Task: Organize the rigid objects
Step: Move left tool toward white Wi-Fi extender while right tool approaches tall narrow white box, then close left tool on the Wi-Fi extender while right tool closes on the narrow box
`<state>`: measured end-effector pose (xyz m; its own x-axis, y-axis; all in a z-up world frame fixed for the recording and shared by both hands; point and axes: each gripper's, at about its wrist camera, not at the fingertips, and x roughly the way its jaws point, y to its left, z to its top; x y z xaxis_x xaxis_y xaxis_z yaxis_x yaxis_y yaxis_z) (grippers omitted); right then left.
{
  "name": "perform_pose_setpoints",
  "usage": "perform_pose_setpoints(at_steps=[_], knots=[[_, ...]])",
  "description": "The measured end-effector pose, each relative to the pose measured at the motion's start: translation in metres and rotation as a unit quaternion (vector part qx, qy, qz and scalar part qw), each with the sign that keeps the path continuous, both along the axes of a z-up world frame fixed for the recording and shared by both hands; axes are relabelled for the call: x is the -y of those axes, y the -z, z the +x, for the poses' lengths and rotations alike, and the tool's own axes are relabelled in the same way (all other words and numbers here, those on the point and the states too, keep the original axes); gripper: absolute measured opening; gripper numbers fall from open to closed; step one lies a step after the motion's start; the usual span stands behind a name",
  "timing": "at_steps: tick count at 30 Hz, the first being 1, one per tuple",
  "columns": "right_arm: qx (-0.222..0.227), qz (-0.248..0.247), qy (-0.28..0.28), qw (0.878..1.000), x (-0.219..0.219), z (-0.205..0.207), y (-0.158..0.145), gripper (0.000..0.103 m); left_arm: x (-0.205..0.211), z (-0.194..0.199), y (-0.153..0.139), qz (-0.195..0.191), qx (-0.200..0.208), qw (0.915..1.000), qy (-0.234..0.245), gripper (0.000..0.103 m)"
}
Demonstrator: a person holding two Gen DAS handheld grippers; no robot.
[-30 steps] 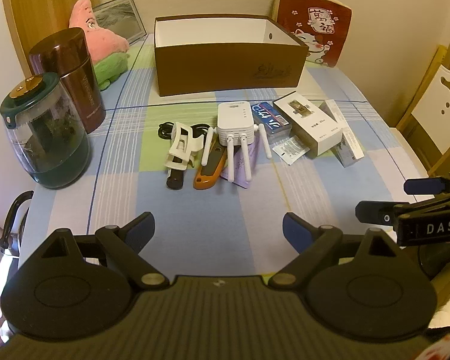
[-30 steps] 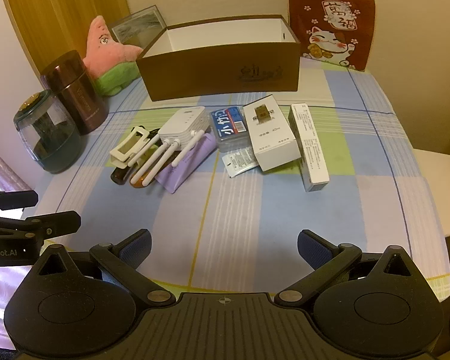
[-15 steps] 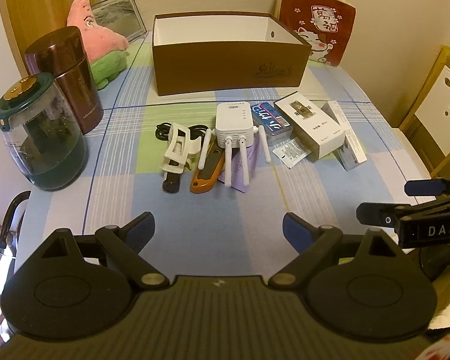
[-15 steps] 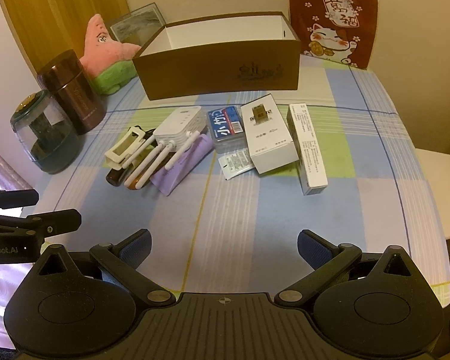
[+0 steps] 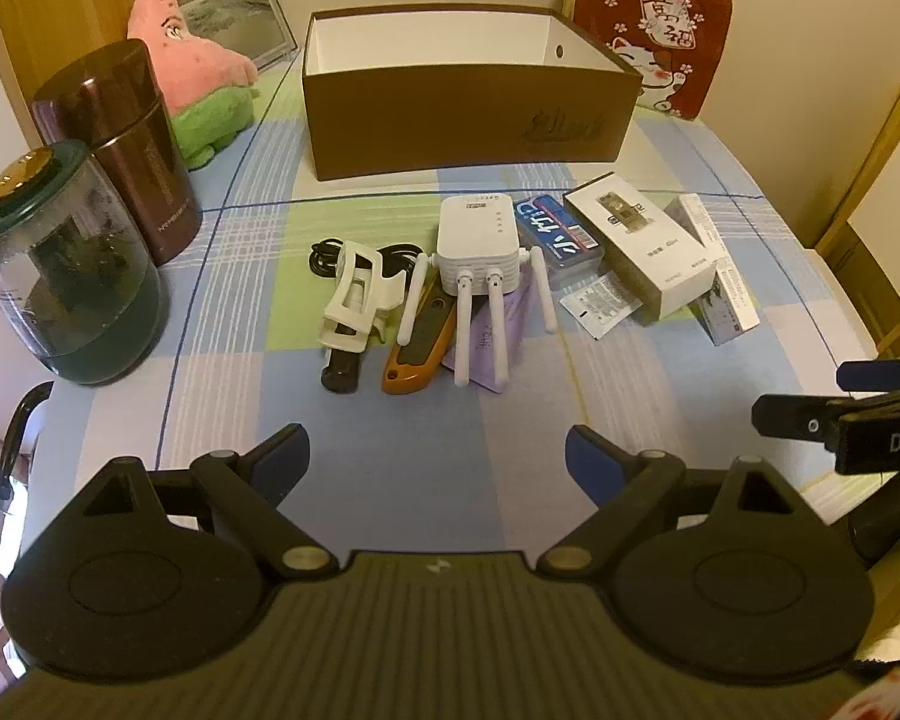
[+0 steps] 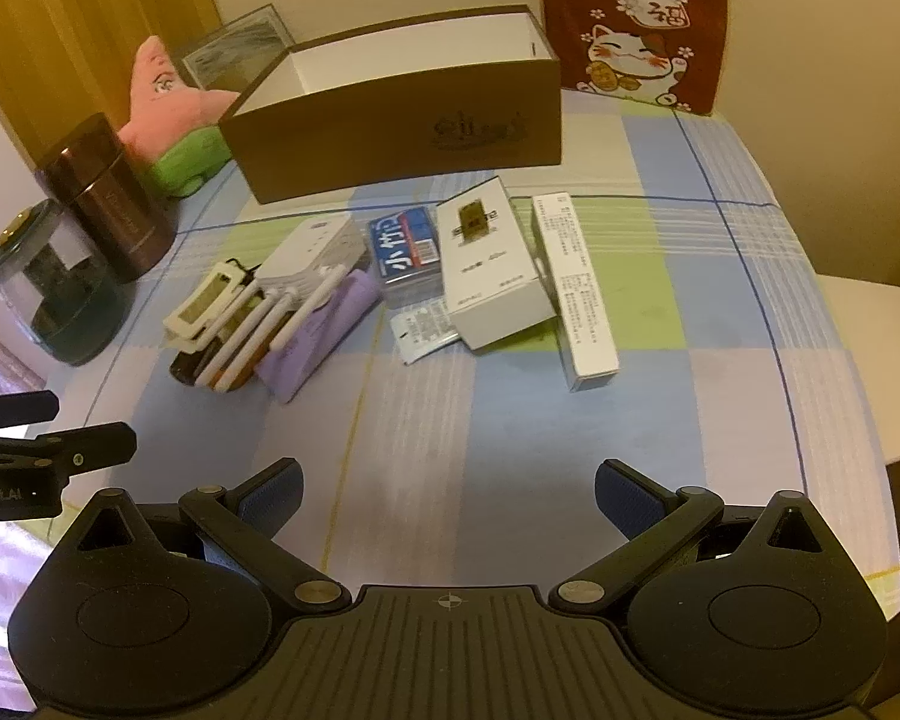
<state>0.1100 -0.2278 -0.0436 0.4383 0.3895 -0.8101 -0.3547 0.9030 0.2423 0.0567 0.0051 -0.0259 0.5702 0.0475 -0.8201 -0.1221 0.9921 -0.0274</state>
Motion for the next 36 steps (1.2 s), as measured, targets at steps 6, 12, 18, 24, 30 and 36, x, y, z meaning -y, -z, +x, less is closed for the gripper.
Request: perform_pose_setpoints(at_steps=[6,12,18,24,30,36], knots=[[0.010,0.000,0.008,1.000,0.008,0.018,0.005,0.101,0.000,0.014,0.005,-0.007,-0.006,1.0000,0.000,0.090],[0.028,-0.002,0.009,1.000,0.014,0.040,0.009,0.098,0.002,0.026,0.008,-0.005,-0.006,1.0000,-0.002,0.090],[0.032,-0.002,0.004,0.999,0.019,0.065,0.015,0.081,0.005,0.038,0.010,-0.004,-0.008,1.0000,-0.002,0.090],[0.052,-0.007,-0.004,0.999,0.024,0.090,0.020,0.061,0.013,0.062,0.014,-0.005,-0.010,0.9999,-0.005,0.090],[0.058,-0.005,-0.013,0.998,0.025,0.118,0.026,0.047,0.018,0.084,0.018,0.000,-0.007,0.9999,-0.015,0.090],[0.050,-0.015,-0.036,0.998,0.018,0.139,0.040,0.042,0.020,0.100,0.023,0.006,-0.010,0.9995,-0.031,0.089]])
